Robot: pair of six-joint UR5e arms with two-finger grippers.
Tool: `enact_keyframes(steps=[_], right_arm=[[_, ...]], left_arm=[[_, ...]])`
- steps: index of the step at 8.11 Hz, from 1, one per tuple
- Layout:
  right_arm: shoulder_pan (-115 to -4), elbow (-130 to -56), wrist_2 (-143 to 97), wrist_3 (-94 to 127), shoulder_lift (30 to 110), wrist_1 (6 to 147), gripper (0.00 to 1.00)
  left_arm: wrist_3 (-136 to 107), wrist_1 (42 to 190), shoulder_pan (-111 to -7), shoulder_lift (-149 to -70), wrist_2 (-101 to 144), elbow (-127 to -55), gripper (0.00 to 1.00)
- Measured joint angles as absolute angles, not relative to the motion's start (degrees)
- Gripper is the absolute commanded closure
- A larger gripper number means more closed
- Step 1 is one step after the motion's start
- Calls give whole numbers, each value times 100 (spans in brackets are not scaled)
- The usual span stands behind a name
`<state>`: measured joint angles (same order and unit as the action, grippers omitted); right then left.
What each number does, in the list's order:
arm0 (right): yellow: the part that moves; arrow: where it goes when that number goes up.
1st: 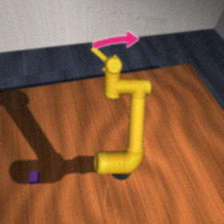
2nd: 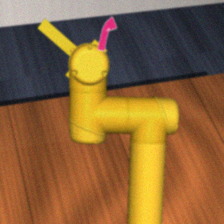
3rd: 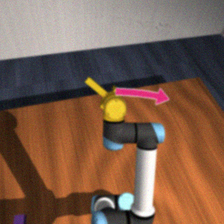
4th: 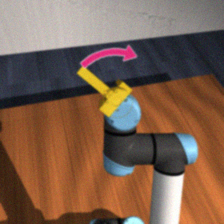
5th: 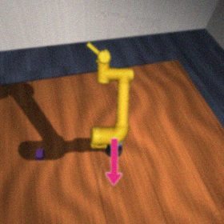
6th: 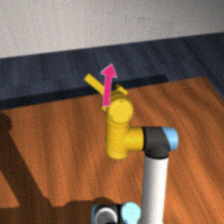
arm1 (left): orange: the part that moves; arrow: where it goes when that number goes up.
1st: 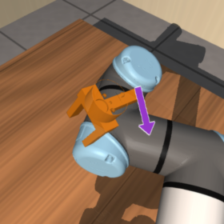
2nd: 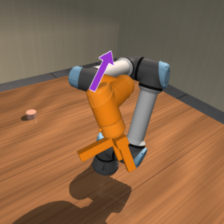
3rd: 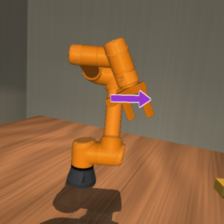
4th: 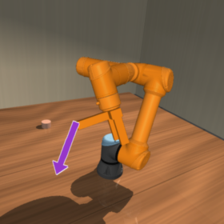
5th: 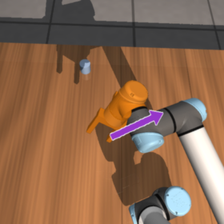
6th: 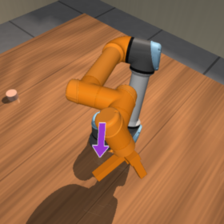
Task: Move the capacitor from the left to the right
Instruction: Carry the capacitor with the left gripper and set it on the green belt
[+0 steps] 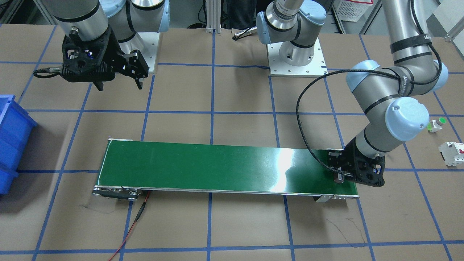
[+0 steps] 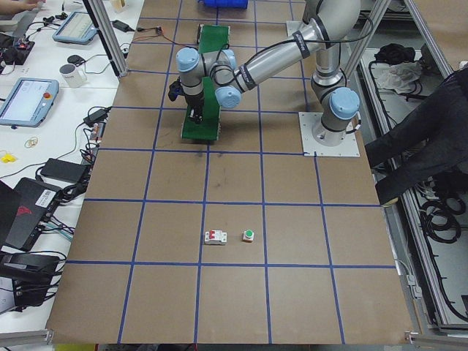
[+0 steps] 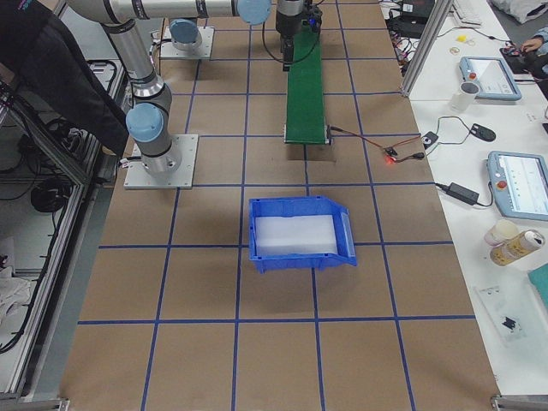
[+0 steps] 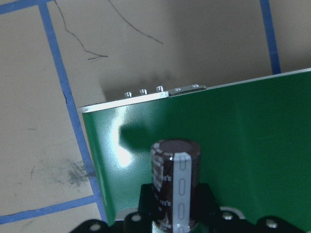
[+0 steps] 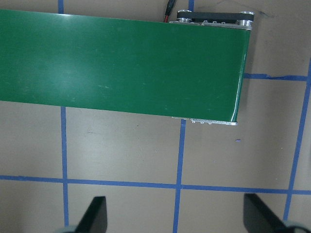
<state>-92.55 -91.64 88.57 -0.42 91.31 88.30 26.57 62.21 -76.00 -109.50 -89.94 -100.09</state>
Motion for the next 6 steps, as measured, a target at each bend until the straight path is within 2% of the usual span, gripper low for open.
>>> enact_keyframes(steps=[1,4,6], right_arm=[[-9255,-9164,8852,-44,9130,8841,0],[-9260,-9165,8844,-69,9135,8835,0],[-9258,-9167,8852,-94,9135,8820,0]], left_arm=[[2637,6219,-7598,-11042,-9001,-10013,1],[1962,6705,-7641,-10961,-9050,-9990,0],[1422,7222,-7809,-10507,-9115,-9952,0]])
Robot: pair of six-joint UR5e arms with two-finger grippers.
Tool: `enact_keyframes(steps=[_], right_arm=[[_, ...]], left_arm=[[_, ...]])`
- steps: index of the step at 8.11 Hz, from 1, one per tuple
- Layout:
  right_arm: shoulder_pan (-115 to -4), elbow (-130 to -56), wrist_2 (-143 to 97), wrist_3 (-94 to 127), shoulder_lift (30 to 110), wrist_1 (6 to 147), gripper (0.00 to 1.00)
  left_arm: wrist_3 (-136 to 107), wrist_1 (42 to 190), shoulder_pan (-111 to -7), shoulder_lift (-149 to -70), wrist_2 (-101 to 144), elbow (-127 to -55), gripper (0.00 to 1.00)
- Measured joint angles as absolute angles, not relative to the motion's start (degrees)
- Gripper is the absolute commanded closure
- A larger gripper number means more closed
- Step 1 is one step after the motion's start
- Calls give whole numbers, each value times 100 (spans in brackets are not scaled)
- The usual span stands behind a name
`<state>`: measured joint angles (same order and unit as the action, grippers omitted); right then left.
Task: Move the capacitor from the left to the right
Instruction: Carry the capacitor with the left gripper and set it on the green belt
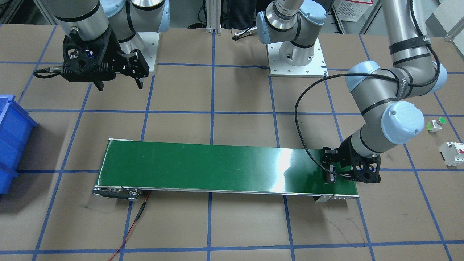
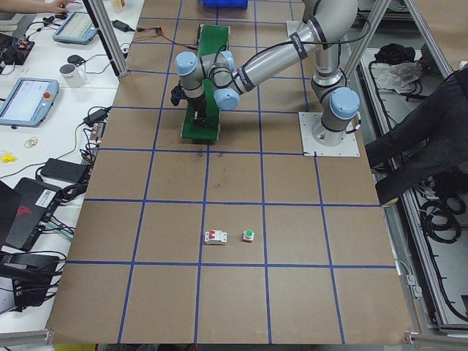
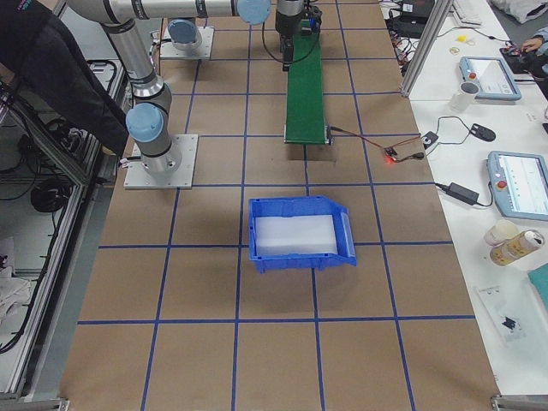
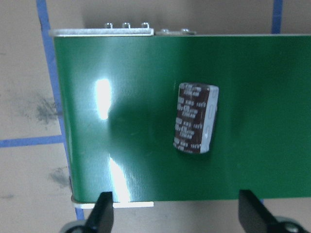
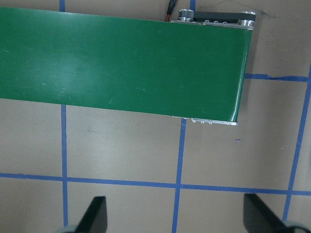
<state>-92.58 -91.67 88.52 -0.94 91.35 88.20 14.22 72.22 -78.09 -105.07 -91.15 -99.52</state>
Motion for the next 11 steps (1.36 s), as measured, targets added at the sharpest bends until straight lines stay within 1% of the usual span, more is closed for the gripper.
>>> enact_keyframes(steps=[4,6,11], right_arm=[[-9255,-9167,8844,-196,9128,8820,0],[-9255,-9167,8845,-201,9127,8828,0],[-9255,-9167,8852,-209,9123,8847,0]], left_arm=[[1212,7808,-8490,-8984,-8828,-9936,0],[1206,7963,-8689,-8784,-8732,-9929,0],[1235,7916,-8758,-8786,-8731,-9979,0]])
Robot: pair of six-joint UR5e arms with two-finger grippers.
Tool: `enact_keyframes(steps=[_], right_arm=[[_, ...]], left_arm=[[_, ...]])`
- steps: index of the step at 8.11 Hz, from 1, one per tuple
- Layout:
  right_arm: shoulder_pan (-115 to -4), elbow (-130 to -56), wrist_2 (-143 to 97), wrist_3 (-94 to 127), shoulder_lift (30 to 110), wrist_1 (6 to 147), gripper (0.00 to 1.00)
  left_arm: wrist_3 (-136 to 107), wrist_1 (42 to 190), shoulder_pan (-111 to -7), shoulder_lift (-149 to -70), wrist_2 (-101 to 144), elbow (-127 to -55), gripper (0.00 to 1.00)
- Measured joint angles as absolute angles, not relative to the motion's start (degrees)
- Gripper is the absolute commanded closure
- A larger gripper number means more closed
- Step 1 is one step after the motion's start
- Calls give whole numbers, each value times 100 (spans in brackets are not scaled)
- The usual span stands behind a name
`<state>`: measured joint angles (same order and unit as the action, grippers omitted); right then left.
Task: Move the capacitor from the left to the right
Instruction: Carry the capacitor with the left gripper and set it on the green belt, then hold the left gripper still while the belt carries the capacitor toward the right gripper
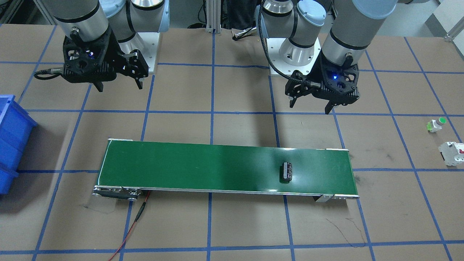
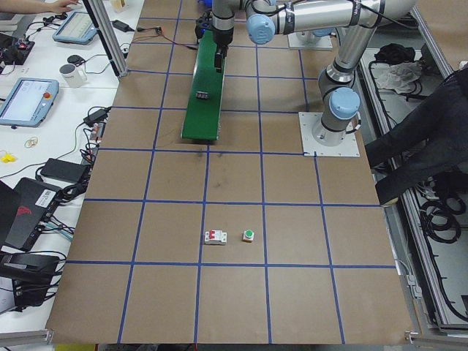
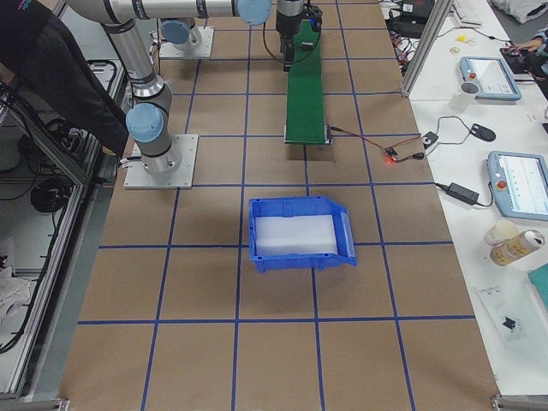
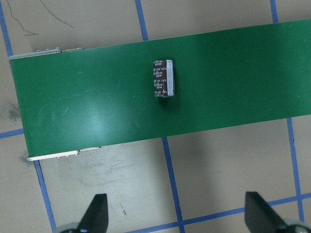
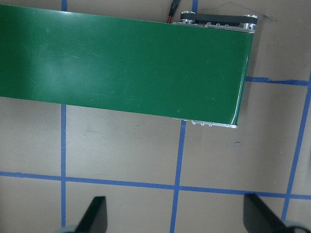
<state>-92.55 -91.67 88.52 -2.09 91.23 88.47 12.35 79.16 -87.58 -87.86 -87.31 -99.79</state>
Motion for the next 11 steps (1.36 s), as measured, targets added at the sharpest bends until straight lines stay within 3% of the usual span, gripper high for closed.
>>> enact_keyframes(steps=[7,11], right_arm=[[-9255,-9172,8823,-179,9001,8874,0],[-9232,-9499,8820,-155,8101,10023,0]], left_arm=[[1227,7919,-8755,-8811,-8757,-10018,0],[1216,7927,-8762,-8815,-8765,-10020,0]])
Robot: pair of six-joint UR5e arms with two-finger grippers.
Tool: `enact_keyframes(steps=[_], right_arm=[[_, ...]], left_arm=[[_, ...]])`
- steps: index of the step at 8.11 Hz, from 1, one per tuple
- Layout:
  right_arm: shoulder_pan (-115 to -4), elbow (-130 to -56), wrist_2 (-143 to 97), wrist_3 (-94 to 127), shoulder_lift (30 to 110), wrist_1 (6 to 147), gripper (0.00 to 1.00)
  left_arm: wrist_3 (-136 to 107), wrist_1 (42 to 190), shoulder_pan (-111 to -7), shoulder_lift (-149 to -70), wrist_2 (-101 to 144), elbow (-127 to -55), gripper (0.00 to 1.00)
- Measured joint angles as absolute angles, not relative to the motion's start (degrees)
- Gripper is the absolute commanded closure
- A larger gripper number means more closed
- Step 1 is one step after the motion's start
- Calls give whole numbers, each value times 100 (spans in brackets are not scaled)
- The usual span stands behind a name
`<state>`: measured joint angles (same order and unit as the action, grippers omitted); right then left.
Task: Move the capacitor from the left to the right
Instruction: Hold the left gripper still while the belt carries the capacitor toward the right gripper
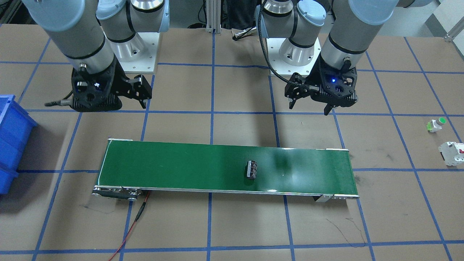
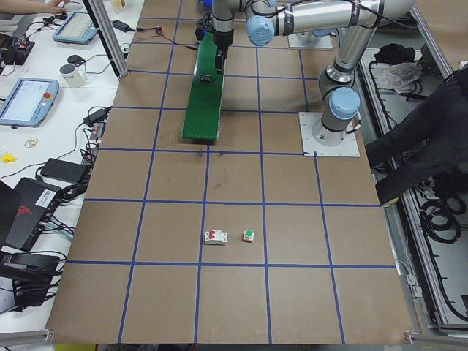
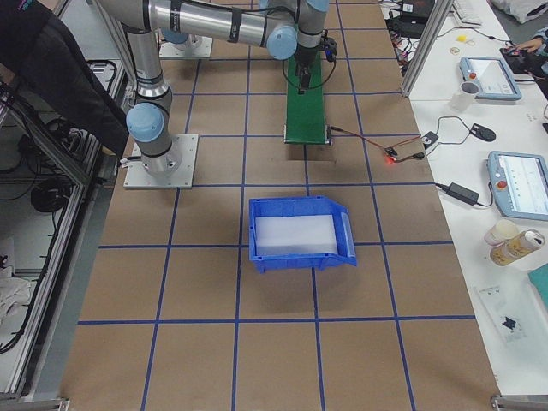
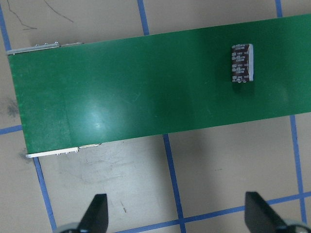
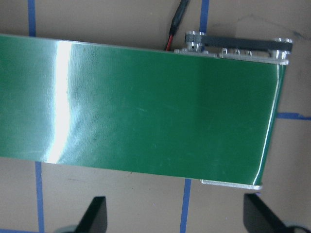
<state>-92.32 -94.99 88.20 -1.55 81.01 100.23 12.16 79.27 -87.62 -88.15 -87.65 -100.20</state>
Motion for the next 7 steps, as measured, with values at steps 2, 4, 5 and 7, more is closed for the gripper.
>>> enact_keyframes(steps=[2,4,5,7], right_arm=[[-9223,-9769,8838,-179,7553,10958,0],[-9160,-9840,8843,-194,7251,11313,0],[-9087,-9847,8836,-235,7197,11360,0],[-8871,-9849,8842,-515,7165,11344,0]], left_arm=[[1201,7936,-8760,-8813,-8760,-10020,0],[1200,7955,-8758,-8808,-8766,-10020,0],[1206,7959,-8757,-8811,-8768,-10020,0],[1212,7962,-8755,-8815,-8764,-10020,0]])
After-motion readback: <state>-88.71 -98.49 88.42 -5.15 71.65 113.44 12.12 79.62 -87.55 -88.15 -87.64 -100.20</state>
